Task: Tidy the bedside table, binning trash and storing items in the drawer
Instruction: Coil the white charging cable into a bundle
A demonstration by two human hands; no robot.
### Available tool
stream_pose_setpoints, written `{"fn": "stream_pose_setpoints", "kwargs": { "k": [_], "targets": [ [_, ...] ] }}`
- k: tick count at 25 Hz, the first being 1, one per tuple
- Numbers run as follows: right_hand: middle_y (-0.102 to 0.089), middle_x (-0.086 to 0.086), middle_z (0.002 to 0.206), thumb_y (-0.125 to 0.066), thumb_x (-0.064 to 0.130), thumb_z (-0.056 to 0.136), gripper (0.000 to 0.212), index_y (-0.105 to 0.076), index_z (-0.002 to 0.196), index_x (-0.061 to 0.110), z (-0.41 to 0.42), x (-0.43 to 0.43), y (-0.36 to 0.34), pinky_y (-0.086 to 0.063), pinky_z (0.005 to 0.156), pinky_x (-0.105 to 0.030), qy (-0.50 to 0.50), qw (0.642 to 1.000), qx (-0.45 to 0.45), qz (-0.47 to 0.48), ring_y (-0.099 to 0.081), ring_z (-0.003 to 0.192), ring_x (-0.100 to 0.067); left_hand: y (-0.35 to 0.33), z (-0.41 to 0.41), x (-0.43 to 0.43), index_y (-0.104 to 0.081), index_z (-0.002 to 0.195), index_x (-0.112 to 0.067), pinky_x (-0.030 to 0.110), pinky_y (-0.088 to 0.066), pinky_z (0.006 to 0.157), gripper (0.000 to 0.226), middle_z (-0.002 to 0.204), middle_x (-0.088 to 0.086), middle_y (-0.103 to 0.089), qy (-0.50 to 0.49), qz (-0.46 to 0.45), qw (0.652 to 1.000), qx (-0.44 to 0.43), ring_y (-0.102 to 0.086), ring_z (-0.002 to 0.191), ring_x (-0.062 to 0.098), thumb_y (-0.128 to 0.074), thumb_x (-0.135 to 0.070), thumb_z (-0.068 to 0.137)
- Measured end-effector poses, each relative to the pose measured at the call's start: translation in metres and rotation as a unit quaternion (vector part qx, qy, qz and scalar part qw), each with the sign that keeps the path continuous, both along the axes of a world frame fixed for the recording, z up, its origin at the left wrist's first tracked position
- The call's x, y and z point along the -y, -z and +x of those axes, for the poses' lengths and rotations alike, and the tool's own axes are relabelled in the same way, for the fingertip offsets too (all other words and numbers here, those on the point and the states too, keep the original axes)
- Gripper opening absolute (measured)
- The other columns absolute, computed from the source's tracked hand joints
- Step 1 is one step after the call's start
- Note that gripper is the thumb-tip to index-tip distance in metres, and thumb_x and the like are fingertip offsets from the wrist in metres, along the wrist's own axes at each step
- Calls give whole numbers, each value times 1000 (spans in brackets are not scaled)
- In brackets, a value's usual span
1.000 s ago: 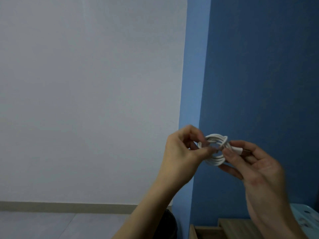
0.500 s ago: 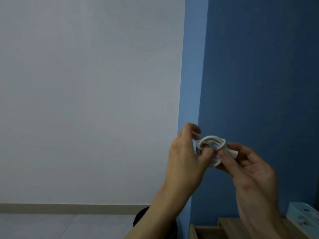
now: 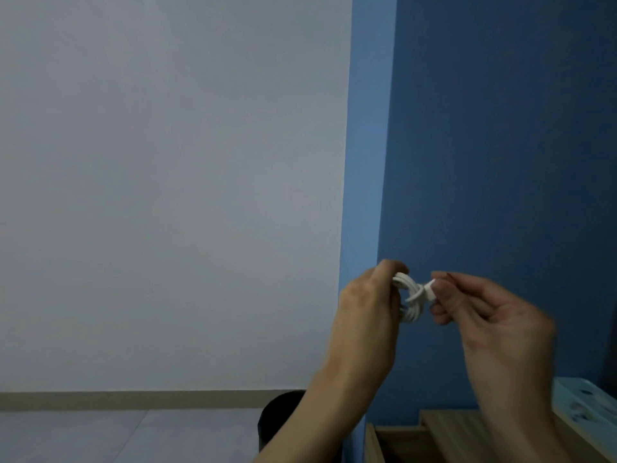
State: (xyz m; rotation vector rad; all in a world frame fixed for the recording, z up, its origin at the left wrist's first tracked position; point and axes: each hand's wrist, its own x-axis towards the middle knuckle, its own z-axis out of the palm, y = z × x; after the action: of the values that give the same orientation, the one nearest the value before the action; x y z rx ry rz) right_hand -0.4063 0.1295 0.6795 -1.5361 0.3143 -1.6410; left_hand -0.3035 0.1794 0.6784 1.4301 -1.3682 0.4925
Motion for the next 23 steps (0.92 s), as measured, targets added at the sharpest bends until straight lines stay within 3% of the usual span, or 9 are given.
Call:
{"fn": "stream_pose_setpoints", "kwargs": {
  "k": [4,6,9,10,12,13,15,18,23],
  "targets": [
    [-63,16,47,-64,30,76,10,-70,68,32,6,2,2,-40,46,-6,-9,1000,8,16,-52,44,3,1,-6,1,-56,115,-14,33,-42,58,37,91,8,-58,-55,20,992,116,-56,74,25,-55,-5,79],
    [-69,22,60,-65,39,75,7,-71,72,37,5,1,8,-43,52,-4,-36,999,0,13,-61,57,7,3,-10,1,-46,129,-17,37,-49,71,50,110,7,-58,-51,40,993,95,-59,90,27,-58,-1,83],
    [-72,25,81,-68,56,66,19,-69,81,46,1,-1,14,-45,63,-2,-57,997,-47,-27,-65,79,10,5,-11,-1,-34,139,-20,37,-48,89,54,128,6,-54,-33,42,995,80,-56,108,24,-49,-5,90],
    [-72,26,79,-69,49,70,8,-70,77,50,-2,0,14,-44,65,-2,-57,996,-58,-25,-65,79,10,6,-12,-3,-34,139,-21,34,-47,92,51,127,4,-54,-5,42,997,61,-55,109,20,-45,-8,91],
    [-71,28,78,-69,38,73,13,-70,76,50,-7,7,14,-46,68,-3,-58,997,-53,-14,-66,81,8,10,-13,-7,-35,140,-28,22,-42,95,49,122,-4,-54,98,60,992,-50,-52,107,7,-43,-13,94],
    [-72,26,82,-69,47,69,12,-72,80,47,-10,12,15,-47,69,-4,-67,997,-45,-7,-67,84,6,12,-12,-9,-37,139,-33,16,-40,93,48,116,-8,-53,160,72,977,-122,-50,102,1,-46,-16,96],
    [-74,20,89,-69,69,51,48,-72,91,42,-14,18,18,-50,72,-9,-85,995,-42,-12,-68,86,1,12,-14,-10,-49,129,-37,7,-39,85,38,105,-10,-55,228,63,948,-214,-51,94,-2,-53,-27,93],
    [-74,12,95,-71,72,42,62,-72,95,41,-15,16,22,-52,71,-12,-122,991,-59,-5,-69,89,-3,12,-16,-5,-69,103,-24,4,-44,72,20,100,-2,-72,257,-13,909,-329,-64,91,-2,-56,-22,89],
    [-74,13,99,-69,72,44,57,-72,93,42,-21,20,23,-52,72,-12,-148,985,-89,-8,-68,91,-3,18,-18,2,-69,104,-20,9,-49,69,26,91,0,-75,309,-40,856,-412,-68,81,2,-61,-5,85]
  ]
}}
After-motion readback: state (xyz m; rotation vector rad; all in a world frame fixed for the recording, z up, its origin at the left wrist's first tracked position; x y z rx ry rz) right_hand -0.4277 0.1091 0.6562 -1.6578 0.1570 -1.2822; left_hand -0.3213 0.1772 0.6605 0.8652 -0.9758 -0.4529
